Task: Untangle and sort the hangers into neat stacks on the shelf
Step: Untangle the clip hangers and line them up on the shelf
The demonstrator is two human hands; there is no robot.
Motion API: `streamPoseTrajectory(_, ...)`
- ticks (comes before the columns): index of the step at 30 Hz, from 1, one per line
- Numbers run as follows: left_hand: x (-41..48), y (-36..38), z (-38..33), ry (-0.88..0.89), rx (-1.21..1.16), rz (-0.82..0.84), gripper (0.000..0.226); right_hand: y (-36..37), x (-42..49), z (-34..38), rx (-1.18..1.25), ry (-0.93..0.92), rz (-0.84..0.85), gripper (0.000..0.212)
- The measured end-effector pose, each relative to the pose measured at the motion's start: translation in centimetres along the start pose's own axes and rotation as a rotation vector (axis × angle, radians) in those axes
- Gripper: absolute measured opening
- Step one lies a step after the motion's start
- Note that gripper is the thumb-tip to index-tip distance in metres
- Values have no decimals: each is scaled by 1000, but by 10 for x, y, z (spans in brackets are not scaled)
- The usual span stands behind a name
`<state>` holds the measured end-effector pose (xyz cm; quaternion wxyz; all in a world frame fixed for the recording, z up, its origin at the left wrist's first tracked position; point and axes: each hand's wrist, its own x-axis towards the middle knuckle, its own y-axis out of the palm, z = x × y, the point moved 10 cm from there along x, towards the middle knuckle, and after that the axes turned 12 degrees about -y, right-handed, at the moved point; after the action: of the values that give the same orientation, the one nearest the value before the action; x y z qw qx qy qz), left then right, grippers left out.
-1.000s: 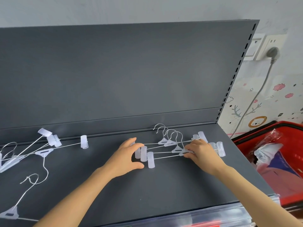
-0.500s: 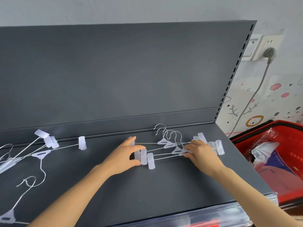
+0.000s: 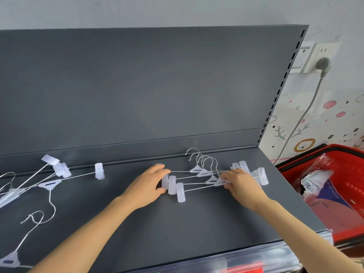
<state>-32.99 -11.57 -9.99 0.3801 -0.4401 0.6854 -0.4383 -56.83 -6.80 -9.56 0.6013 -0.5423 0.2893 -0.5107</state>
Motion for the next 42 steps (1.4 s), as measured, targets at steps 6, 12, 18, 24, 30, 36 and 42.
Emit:
streamPoseTrajectory(6, -2, -9, -2, -25, 25, -47, 49, 2, 5, 4, 25, 17, -1, 10)
streamPoseTrajectory(12, -5, -10, -3, -28, 27, -67, 48, -1, 2, 8, 34, 40, -42, 7)
streamPoseTrajectory(18, -6, -5, -1, -24, 5, -49, 54, -6, -1, 6, 17, 94, -75, 11)
streamPoseTrajectory(24, -6, -3, -2, -10, 7, -39, 52, -5, -4, 8, -6, 124, -98, 10)
streamPoseTrajectory(30, -5, -4, -2, -14, 6, -30, 49, -4, 4, 9, -11, 105, -59, 12)
streamPoseTrajectory(36, -5, -2, 0, -5, -14, 14, 60, -9, 3, 9, -11, 106, -72, 13)
streamPoseTrajectory(42, -1, 3, 3, -5, -43, 40, 67, -10, 1, 8, -11, 123, -70, 15)
